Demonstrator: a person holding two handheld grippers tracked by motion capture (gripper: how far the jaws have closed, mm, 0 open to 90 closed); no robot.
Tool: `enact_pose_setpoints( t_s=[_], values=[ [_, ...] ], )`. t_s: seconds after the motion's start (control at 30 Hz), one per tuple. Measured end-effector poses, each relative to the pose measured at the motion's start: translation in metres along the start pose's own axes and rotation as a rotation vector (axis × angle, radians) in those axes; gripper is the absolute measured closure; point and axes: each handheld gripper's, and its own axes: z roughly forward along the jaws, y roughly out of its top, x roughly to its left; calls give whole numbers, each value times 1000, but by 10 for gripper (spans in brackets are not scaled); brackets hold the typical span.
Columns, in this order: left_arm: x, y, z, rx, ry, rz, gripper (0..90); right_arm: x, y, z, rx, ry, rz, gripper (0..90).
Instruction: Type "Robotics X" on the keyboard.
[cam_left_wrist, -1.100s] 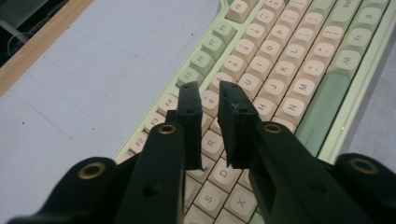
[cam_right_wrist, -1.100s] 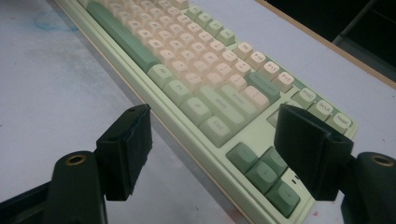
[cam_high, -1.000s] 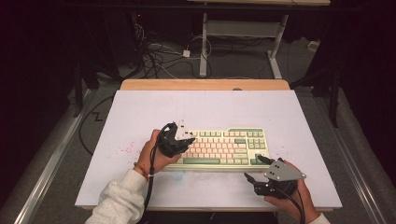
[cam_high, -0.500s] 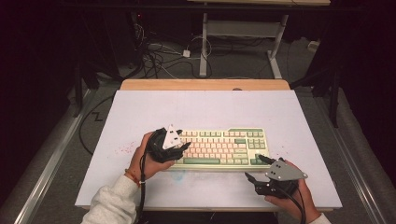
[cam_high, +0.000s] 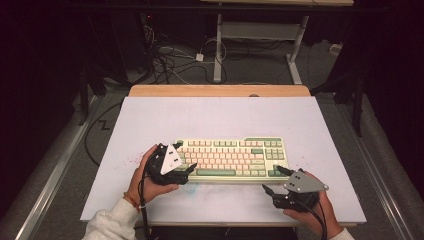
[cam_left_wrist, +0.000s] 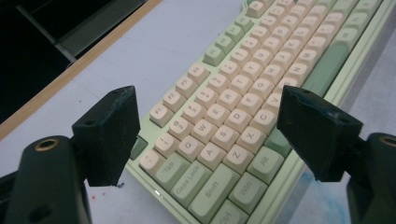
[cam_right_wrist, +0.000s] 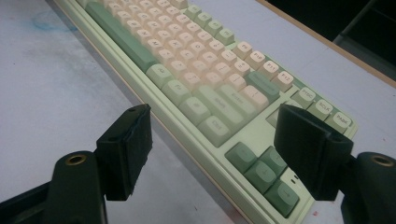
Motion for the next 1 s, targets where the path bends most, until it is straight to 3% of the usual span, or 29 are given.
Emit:
enact_pose_setpoints(
  t_s=[0.2,0.57,0.67,0.83,1.0],
  values=[
    [-3,-10,-6,22,8,11,189,0,0,1,4,3,0,284],
    [-12,-36,-16,73,14,-31,188,-2,3,8,12,5,4,334],
    [-15,-40,-17,90,6,-28,188,-3,6,12,10,12,1,364],
    [-17,-46,-21,89,1,-59,188,-5,12,20,8,32,-1,433],
    [-18,-51,-25,103,3,-70,188,-7,20,29,6,64,-9,549]
  ],
)
